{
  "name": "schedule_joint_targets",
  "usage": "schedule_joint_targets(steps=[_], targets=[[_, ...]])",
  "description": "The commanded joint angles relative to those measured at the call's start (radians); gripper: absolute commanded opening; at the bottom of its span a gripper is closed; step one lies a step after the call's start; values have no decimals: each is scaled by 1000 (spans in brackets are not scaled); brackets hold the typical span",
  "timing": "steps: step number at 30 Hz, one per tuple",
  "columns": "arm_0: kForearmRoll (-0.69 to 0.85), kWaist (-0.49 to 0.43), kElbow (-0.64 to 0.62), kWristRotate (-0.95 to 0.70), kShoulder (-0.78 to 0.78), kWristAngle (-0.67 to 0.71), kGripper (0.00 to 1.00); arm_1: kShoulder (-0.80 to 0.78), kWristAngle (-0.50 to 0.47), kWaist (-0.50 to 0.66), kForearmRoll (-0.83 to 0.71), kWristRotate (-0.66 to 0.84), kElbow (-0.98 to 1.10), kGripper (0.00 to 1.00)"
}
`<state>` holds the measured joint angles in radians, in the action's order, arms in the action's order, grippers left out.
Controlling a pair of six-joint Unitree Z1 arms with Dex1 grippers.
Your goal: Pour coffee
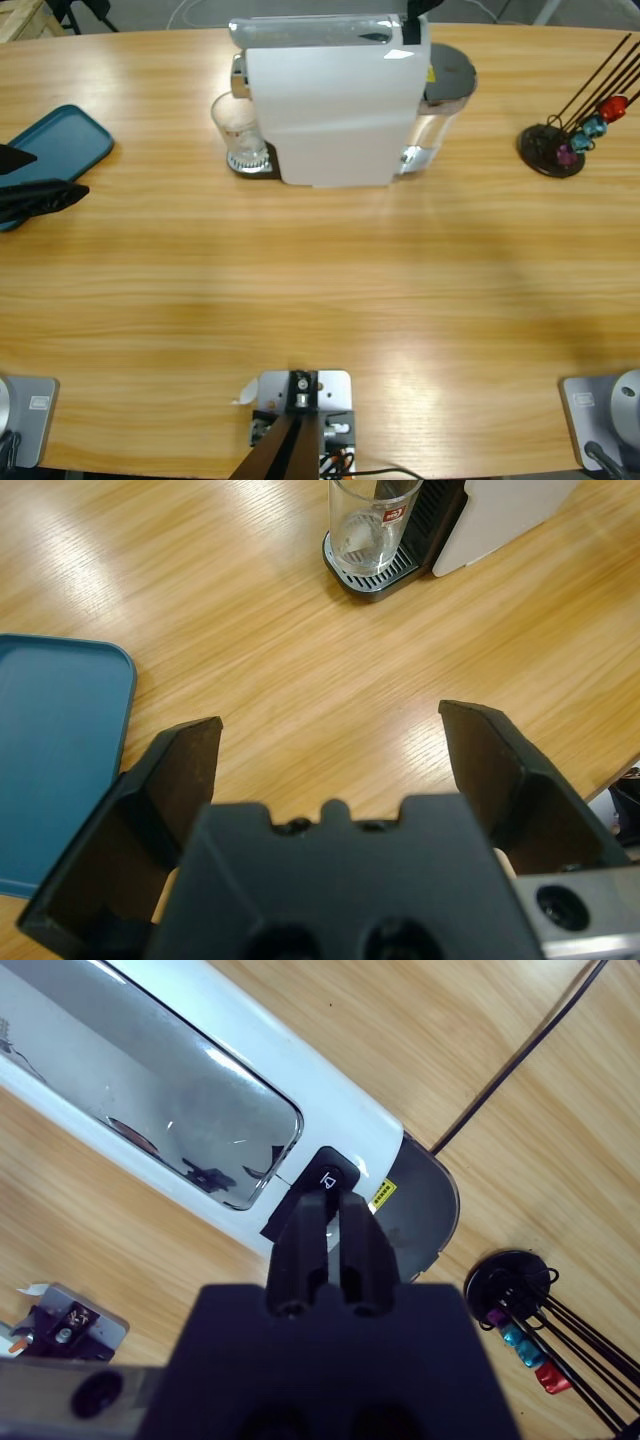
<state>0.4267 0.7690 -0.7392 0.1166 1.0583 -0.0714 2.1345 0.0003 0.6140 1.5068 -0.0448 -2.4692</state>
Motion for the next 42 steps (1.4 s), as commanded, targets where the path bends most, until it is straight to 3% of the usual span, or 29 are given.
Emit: schedule_joint_targets(steps=[1,34,42], targets=[[-7,6,40,3,2,-5,941,62,20,-12,-14,-6,79,0],[-8,6,40,3,1,-4,941,39,53,3,-122,-2,245,0],[-8,6,40,3,3,-4,941,-137,-28,3,-77,6,20,0]])
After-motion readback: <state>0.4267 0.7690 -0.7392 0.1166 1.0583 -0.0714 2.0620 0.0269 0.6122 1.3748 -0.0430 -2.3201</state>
